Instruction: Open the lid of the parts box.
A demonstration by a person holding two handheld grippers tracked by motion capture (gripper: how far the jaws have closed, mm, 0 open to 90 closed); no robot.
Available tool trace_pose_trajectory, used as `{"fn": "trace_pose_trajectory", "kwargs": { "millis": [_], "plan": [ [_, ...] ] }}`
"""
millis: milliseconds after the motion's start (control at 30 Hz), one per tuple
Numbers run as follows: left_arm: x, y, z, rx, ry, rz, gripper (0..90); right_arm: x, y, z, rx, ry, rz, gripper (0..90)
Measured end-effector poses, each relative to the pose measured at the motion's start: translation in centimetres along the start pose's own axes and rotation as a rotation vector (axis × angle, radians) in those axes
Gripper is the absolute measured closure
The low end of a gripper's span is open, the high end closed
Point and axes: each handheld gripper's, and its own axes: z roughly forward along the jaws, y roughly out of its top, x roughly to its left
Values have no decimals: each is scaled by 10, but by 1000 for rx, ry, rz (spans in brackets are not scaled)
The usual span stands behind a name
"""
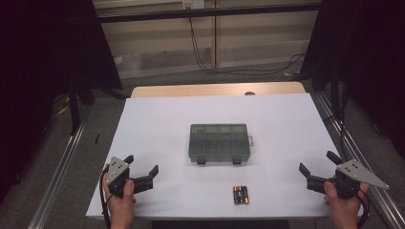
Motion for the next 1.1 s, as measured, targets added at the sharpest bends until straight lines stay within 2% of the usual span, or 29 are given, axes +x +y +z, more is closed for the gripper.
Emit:
{"fn": "trace_pose_trajectory", "kwargs": {
  "millis": [67, 133, 200, 367, 467, 567, 600, 733, 833, 1100],
  "plan": [
    [-3, 1, 1, -11, -1, -5, 12, 1, 1, 0, -7, 2, -8, 0],
    [-5, 1, 2, -4, 7, 22, 12, 3, 2, 0, -4, 7, -15, 0],
    [-9, 2, 3, -8, 6, 21, 11, 5, 5, 1, -15, 16, -8, 0],
    [-16, 7, 11, -14, -23, 32, 6, 9, 11, 4, -19, 37, -3, 0],
    [-20, 12, 17, -15, -9, 38, 0, 13, 15, 6, -25, 46, -5, 0],
    [-26, 17, 20, -23, -19, 60, 0, 17, 17, 10, -16, 46, -16, 0],
    [-26, 18, 21, -24, -36, 67, 0, 18, 17, 11, -14, 50, -18, 0],
    [-31, 21, 28, -13, -45, 60, 0, 21, 20, 17, -5, 61, -22, 0],
    [-35, 25, 32, -7, -48, 73, 0, 24, 25, 22, -4, 66, -21, 0],
    [-45, 39, 44, -26, -70, 72, 0, 33, 42, 35, -6, 93, -35, 0]
  ]
}}
